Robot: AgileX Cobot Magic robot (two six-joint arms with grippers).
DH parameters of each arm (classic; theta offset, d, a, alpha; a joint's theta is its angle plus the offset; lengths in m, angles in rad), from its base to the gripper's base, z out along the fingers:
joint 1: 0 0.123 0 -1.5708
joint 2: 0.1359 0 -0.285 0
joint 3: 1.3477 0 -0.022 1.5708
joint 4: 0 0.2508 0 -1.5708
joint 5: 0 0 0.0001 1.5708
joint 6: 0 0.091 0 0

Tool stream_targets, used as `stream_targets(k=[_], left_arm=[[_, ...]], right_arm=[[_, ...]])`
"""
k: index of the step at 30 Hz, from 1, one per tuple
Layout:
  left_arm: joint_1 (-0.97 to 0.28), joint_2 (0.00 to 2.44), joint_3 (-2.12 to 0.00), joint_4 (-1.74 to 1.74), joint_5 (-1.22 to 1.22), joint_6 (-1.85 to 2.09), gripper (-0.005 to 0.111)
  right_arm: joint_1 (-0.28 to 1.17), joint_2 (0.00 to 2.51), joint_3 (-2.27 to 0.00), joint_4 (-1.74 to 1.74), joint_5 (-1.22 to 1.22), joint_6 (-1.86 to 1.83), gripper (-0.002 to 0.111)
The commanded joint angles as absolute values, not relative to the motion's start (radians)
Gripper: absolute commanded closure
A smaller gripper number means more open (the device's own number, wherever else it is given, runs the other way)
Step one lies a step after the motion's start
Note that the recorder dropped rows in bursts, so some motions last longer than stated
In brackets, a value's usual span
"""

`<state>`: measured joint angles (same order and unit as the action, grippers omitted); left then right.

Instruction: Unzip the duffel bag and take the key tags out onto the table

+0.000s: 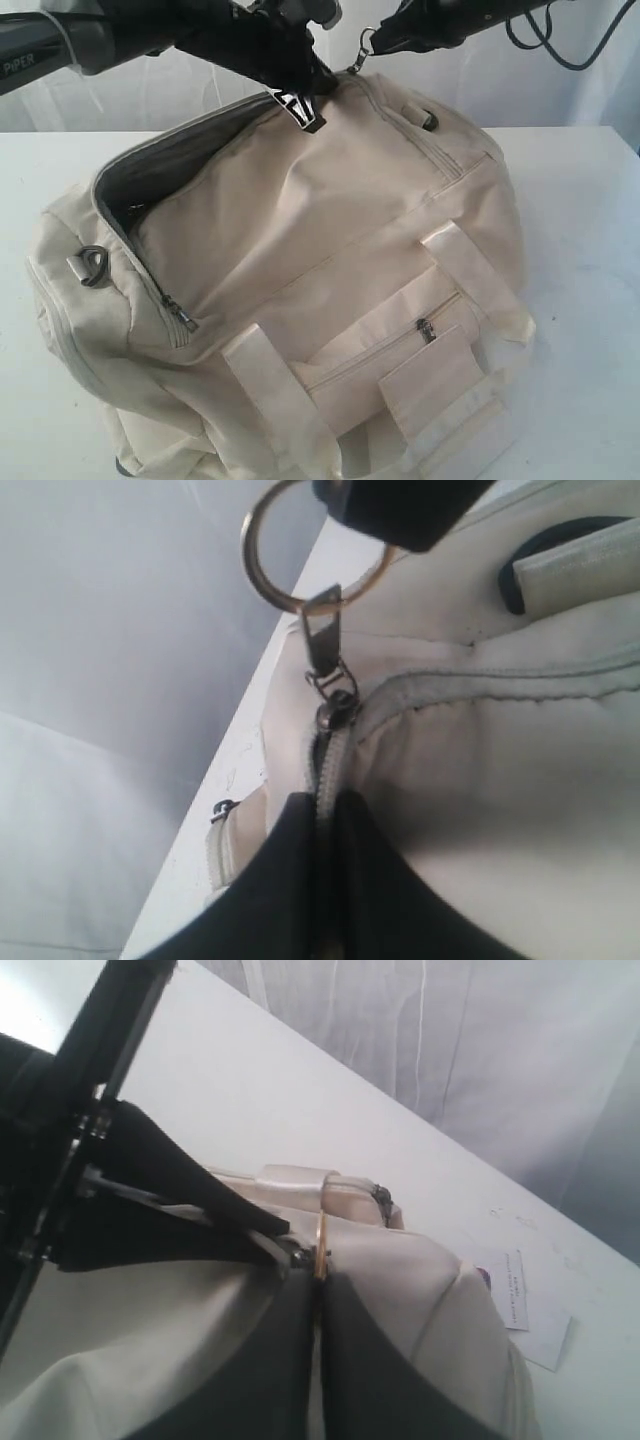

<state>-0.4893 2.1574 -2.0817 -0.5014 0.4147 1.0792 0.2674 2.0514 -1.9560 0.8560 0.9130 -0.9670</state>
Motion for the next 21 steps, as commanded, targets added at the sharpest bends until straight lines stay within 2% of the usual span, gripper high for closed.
stream_targets(k=[1,21], left_arm=[[-0.491,2.153,-2.085,-0.486,0.458,1.075,0.107],[-0.430,2.122,-2.085,-0.410,0.514,1.018,0.107]], right_arm=[[0.268,2.036,-1.954,0.768,0.870,-0.872,0.108],[0.268,2.036,-1.952,0.469,0.874,-0.603,0.108]])
